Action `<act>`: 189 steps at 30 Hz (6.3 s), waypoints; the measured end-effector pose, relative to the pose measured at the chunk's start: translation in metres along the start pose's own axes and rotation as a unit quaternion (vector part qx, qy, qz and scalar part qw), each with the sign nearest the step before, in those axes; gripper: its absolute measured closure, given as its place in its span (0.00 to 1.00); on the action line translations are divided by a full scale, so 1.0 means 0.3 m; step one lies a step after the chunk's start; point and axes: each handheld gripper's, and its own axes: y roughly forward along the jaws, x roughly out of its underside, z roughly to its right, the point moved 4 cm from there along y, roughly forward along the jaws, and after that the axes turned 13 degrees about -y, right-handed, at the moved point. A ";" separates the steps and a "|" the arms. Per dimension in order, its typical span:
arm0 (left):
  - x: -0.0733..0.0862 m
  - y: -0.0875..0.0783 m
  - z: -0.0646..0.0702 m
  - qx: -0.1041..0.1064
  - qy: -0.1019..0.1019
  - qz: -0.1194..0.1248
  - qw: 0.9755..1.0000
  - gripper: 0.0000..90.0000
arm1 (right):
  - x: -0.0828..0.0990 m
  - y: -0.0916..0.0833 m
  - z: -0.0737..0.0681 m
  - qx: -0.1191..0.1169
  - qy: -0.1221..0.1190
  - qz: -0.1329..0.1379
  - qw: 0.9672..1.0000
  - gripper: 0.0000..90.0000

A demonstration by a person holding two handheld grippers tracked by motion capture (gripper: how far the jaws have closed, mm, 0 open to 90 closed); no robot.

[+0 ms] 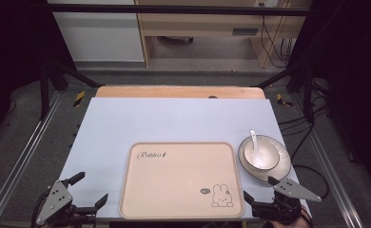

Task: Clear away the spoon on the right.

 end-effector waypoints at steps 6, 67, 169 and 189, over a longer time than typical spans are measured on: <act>0.000 0.000 -0.001 0.001 -0.001 0.001 1.000 0.02 | -0.004 0.001 0.001 0.005 -0.003 0.001 1.000 0.03; 0.001 0.003 0.000 0.000 -0.002 0.001 1.000 0.02 | -0.069 0.089 0.126 0.031 -0.019 -0.005 0.999 0.00; 0.007 0.006 -0.004 -0.005 0.005 -0.008 1.000 0.02 | -0.132 0.362 0.359 0.057 0.014 -0.152 0.987 0.66; 0.007 0.006 -0.003 -0.006 0.007 -0.009 1.000 0.02 | -0.152 0.365 0.350 0.044 0.025 -0.163 0.985 0.82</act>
